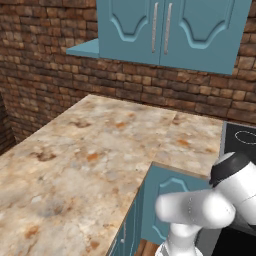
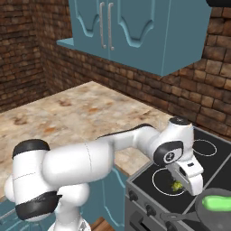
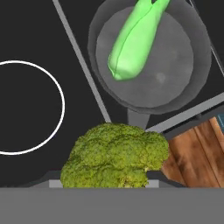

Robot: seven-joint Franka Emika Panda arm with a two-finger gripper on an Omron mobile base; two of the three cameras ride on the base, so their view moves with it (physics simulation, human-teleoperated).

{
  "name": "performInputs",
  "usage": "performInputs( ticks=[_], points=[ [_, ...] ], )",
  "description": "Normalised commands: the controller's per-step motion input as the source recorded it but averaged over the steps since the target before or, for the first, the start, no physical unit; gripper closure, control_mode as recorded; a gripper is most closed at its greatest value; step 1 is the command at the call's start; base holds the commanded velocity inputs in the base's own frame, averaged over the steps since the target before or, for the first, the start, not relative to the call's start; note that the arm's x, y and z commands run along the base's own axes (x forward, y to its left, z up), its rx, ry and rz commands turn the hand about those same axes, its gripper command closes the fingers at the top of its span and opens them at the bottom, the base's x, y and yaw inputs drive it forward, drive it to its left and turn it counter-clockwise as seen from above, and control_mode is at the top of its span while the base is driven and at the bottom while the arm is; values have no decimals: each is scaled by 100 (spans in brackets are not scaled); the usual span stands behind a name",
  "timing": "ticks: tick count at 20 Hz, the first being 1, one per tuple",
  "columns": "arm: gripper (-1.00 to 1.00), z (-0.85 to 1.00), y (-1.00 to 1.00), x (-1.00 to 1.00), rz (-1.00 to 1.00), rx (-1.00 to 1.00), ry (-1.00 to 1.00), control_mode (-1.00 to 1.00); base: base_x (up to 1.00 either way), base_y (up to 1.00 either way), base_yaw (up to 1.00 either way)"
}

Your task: Put the corn and broccoli in the pan. Then turn on the front center burner and set the heat to medium.

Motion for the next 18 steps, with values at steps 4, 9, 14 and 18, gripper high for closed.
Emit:
performInputs(
  ticks=[4,9,14,18],
  points=[
    [100,-2,-53,-32,0,6,1,-100,0,0,0],
    [100,-28,-26,-18,0,4,-3,-100,0,0,0],
    [100,-28,-34,-17,0,4,-7,-100,0,0,0],
    [100,-1,-41,-8,0,1,-4,-100,0,0,0]
  ],
)
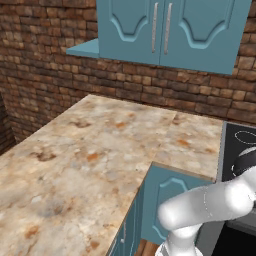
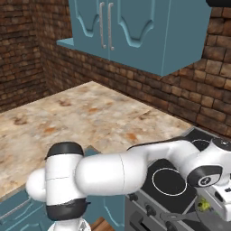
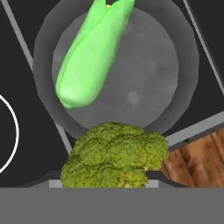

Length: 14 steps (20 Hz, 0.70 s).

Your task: Put the corn and broccoli in the pan. Then turn on the front center burner and set the heat to medium.

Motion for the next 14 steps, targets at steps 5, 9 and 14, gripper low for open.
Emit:
performInputs(
  ticks=[5,9,14],
  points=[
    [100,-7,-33,-9,0,2,0,-100,0,0,0],
    [100,-34,-32,0,0,2,0,-100,0,0,0],
    [100,-23,-22,-2,0,4,0,-100,0,0,0]
  ],
)
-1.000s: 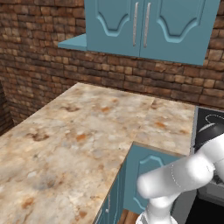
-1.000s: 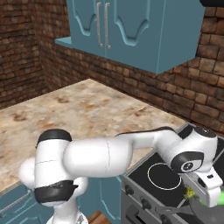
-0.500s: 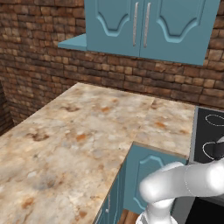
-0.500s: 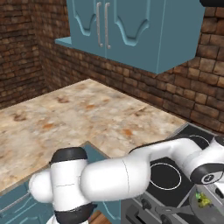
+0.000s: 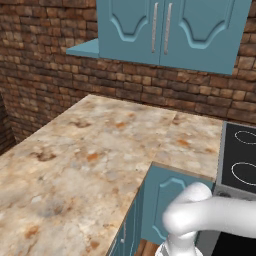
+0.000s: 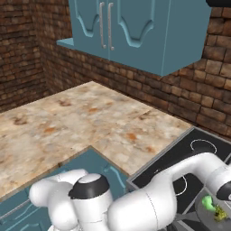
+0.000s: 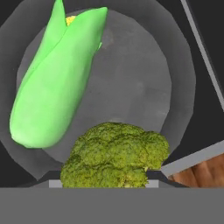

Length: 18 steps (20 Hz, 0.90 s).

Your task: Put the corn and broccoli in the pan. Then turn on the front center burner and set the heat to medium.

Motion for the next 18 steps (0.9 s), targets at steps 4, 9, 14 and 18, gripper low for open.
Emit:
performInputs(
  ticks=[4,9,14,18],
  points=[
    [100,-23,-16,-4,0,4,0,-100,0,0,0],
    [100,-38,-18,0,0,1,0,-100,0,0,0],
    [100,-33,-16,9,0,0,0,-100,0,0,0],
    [100,-14,-21,24,0,0,0,-100,0,0,0]
  ],
)
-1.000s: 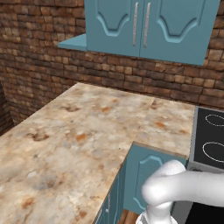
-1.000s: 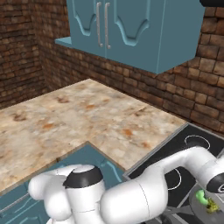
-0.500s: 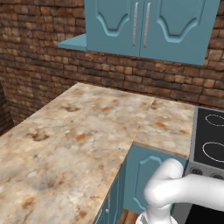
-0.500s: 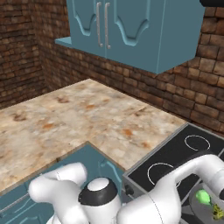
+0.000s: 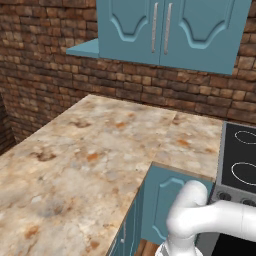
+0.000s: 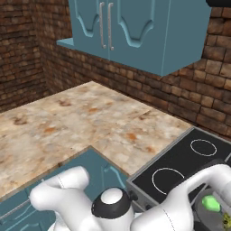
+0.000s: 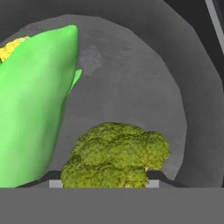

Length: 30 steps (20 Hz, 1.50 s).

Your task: Put the corn and broccoli in the pan. Then turn on the front center burner and set the heat to medium.

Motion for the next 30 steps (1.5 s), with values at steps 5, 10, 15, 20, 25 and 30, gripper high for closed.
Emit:
performInputs(
  ticks=[5,10,15,20,25,30],
  points=[
    [100,-3,-20,15,0,0,0,-100,0,0,0],
    [-100,0,-1,0,0,0,0,-100,0,0,0],
    [-100,0,0,-4,0,0,0,-100,0,0,0],
    [-100,0,4,-28,0,0,-4,-100,0,0,0],
    [-100,12,36,-27,0,0,0,-100,0,0,0],
    [-100,55,51,-14,3,0,0,-100,0,0,0]
  ],
)
